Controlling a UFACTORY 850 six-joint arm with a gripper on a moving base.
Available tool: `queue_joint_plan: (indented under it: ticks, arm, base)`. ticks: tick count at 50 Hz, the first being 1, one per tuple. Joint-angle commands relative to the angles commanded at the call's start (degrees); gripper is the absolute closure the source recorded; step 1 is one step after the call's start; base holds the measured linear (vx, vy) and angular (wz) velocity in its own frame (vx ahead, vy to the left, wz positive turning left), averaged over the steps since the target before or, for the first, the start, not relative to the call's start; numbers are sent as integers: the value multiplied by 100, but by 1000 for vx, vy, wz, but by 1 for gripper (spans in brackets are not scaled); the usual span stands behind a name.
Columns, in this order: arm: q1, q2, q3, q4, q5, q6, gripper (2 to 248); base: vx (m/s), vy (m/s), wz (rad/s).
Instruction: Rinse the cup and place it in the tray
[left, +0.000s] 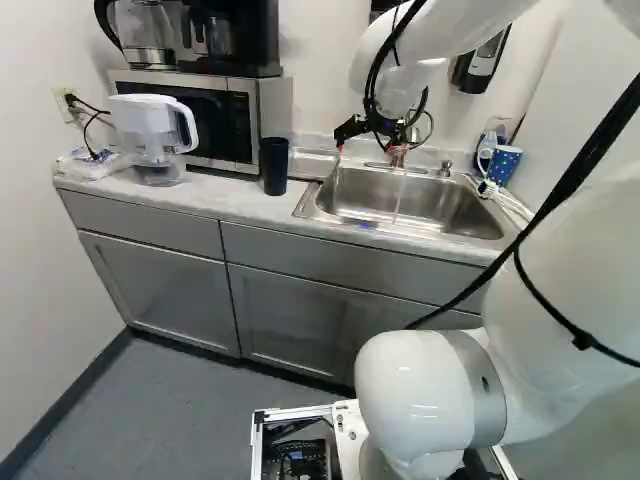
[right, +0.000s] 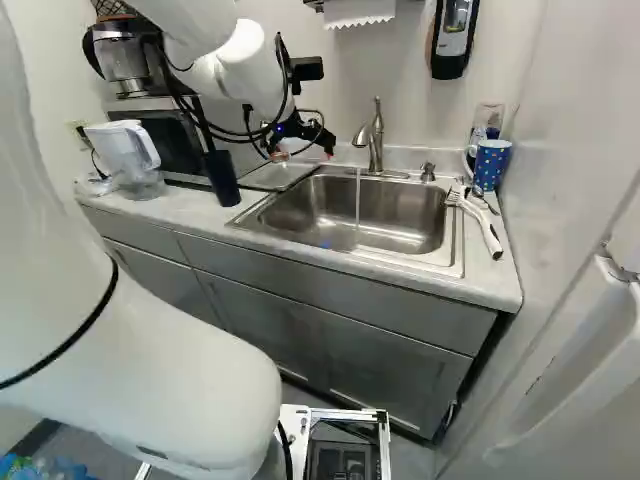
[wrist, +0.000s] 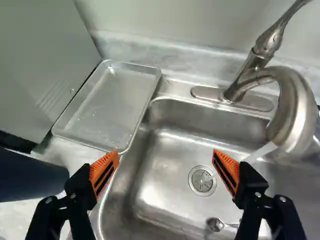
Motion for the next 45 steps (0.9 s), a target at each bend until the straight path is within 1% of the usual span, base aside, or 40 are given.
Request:
queue_joint_plan:
  ticks: [7,45]
  arm:
    - [-72,81,72,0,-305,0,3]
    - [-689,413,363,0,-289,0,3]
  base:
    - [0,0,0]
    - [0,0,0]
